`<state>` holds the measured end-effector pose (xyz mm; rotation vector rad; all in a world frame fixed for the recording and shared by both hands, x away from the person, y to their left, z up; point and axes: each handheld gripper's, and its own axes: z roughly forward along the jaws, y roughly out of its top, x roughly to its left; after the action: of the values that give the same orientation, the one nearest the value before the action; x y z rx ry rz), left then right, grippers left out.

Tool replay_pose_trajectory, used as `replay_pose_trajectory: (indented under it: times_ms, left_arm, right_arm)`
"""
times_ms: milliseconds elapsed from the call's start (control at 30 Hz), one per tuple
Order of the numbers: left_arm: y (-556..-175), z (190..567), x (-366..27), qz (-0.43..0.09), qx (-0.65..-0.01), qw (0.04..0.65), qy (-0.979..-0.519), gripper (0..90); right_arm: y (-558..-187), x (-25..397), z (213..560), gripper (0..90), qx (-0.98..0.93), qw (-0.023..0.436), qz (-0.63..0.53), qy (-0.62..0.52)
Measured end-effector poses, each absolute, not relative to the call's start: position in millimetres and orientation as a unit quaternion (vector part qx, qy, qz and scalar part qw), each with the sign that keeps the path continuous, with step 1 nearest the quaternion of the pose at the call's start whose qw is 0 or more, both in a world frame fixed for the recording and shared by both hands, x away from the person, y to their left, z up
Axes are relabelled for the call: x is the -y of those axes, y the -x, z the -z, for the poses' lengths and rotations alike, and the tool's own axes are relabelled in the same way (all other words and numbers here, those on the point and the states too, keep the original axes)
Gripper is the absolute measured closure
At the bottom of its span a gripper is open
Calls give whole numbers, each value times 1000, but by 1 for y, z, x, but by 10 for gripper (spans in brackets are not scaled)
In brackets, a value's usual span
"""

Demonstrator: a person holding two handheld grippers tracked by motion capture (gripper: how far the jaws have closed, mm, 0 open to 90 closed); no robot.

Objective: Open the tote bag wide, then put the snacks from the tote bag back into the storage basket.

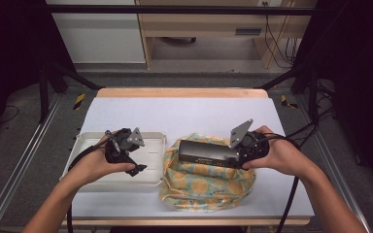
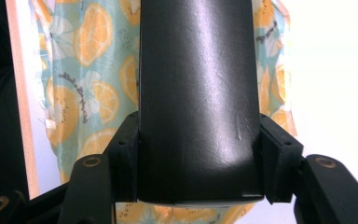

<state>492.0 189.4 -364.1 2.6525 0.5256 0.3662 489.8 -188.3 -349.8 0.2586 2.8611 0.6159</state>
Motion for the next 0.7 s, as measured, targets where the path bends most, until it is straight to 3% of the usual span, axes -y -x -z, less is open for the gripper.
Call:
replay_pose_trajectory:
  times_ms: [700]
  left_arm:
    - [-494,321,-171,-124,-120,191,-966,97]
  right_arm:
    - [-492,171,349,435,-973,92,-194,-83]
